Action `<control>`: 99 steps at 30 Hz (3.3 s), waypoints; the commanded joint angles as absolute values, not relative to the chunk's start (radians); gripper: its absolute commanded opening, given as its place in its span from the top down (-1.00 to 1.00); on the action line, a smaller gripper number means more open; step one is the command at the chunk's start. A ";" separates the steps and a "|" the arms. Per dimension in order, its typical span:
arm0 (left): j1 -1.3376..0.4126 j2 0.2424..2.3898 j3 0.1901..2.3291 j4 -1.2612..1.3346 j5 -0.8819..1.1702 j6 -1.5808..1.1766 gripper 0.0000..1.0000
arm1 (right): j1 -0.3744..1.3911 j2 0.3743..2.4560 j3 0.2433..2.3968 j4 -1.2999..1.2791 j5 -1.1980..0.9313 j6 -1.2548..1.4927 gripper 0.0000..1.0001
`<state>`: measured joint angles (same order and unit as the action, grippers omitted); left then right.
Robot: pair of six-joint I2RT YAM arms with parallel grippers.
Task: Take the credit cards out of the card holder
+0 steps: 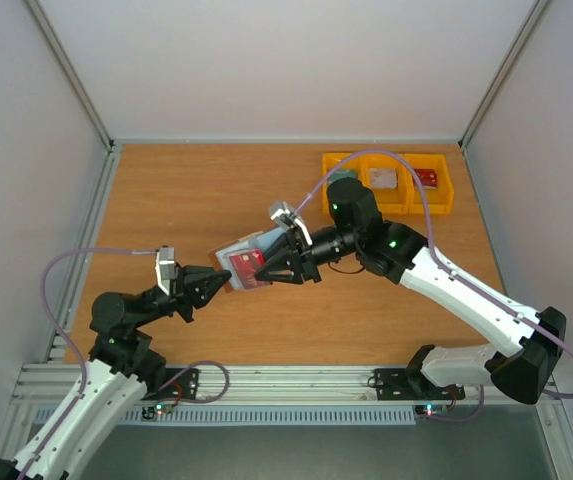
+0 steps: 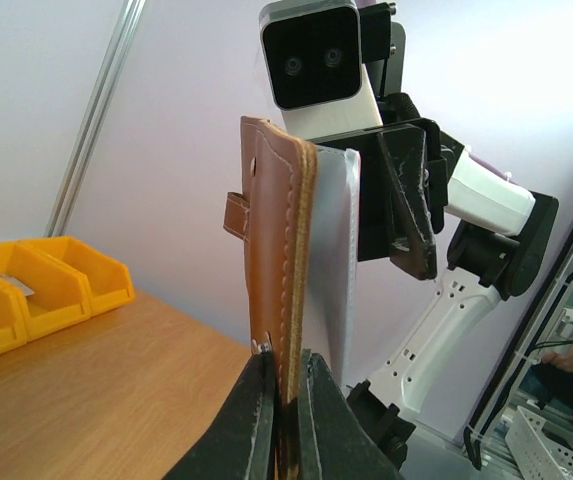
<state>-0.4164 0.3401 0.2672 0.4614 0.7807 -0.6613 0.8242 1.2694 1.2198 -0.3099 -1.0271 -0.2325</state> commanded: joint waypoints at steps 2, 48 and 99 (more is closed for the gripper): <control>-0.419 0.333 0.287 0.526 0.782 -0.644 1.00 | 0.824 1.247 1.210 -0.361 -1.020 -0.259 0.49; -0.423 0.318 0.268 0.507 0.773 -0.644 0.99 | 0.801 1.223 1.196 -0.400 -0.875 -0.245 0.82; -0.429 0.333 0.264 0.494 0.771 -0.629 0.99 | 0.812 1.267 1.212 -0.353 -0.845 -0.277 0.80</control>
<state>-0.4213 0.3355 0.2668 0.4435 0.7624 -0.6464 0.8059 1.2434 1.1923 -0.3973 -0.8032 -0.2859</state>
